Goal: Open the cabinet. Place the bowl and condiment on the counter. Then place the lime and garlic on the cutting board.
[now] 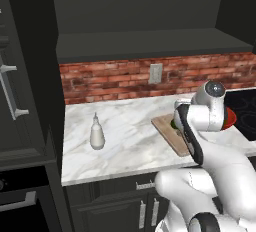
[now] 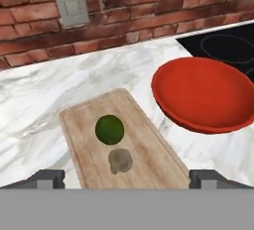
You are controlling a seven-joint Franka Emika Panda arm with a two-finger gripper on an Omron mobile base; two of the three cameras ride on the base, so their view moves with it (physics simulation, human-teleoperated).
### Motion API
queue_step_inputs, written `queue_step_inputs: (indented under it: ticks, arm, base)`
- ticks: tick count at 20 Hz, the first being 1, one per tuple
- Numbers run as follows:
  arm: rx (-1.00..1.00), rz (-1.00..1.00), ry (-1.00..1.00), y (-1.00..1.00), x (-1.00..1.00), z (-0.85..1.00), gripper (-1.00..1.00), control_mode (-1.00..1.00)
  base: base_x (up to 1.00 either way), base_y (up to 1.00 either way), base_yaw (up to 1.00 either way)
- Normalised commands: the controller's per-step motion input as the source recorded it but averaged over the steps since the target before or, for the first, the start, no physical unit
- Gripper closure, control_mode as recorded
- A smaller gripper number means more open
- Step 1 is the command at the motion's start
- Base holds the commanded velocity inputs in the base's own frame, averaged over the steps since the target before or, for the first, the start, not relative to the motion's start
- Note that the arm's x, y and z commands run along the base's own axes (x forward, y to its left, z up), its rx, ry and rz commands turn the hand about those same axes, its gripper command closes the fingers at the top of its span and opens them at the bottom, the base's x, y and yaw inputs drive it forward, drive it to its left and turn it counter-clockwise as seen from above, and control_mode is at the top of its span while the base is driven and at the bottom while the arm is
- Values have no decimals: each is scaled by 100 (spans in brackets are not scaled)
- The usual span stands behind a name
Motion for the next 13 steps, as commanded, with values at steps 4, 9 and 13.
queue_step_inputs:
  ticks: [4, 9, 13]
  arm:
    - [0, -7, -9, 15, -74, 63, -100, -100]
    - [0, -2, -8, 10, -75, 55, -100, -100]
    - [0, 0, -3, 4, -73, 49, -100, -100]
  base:
    - [0, 0, 0]
    - [0, 0, 0]
    - [0, 0, 0]
